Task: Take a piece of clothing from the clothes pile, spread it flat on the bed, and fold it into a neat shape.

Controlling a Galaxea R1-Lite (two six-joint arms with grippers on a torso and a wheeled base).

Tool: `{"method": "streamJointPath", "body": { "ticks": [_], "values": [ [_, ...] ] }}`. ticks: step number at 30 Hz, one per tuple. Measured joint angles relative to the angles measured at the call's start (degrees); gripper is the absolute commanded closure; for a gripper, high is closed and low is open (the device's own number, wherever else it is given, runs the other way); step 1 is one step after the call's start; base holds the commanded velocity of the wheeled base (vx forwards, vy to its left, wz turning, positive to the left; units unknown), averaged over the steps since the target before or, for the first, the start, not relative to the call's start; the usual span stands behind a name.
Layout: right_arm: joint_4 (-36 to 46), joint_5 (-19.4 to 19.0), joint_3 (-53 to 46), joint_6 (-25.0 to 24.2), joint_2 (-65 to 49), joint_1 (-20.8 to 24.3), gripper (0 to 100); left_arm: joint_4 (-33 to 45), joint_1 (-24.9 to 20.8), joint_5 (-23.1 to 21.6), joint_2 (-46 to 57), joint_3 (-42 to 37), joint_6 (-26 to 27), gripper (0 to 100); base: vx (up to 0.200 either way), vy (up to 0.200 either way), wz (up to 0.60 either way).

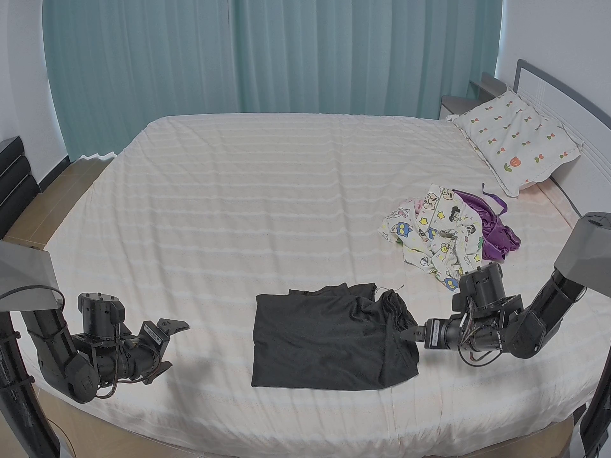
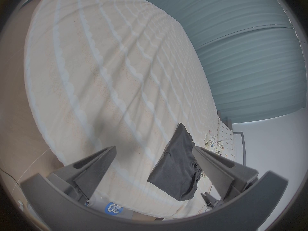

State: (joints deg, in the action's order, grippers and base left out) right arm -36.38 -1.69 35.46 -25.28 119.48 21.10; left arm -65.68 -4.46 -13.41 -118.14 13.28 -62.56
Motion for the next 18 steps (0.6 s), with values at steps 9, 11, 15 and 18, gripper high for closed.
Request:
{"method": "streamJointPath", "body": {
  "ticks": [9, 11, 15, 18],
  "values": [
    [-0.51, -0.57, 11.73, -2.22, 3.6, -0.79, 0, -0.01, 0.0, 0.06, -0.16, 0.0, 0.0, 0, 0.0, 0.0, 0.0],
    [0.01, -0.51, 15.06, -2.35, 5.85, -0.6, 0, -0.01, -0.02, 0.09, -0.2, 0.02, 0.0, 0, 0.0, 0.0, 0.0],
    [1.87, -0.51, 22.0, -2.27, 11.01, -0.1, 0, -0.01, -0.02, 0.11, -0.24, 0.02, 0.0, 0, 0.0, 0.0, 0.0],
    [3.23, -0.68, 26.92, -2.16, 14.68, 0.04, 0, -0.01, -0.05, 0.13, -0.27, 0.0, 0.05, 0, 0.0, 0.0, 0.0]
  ]
}}
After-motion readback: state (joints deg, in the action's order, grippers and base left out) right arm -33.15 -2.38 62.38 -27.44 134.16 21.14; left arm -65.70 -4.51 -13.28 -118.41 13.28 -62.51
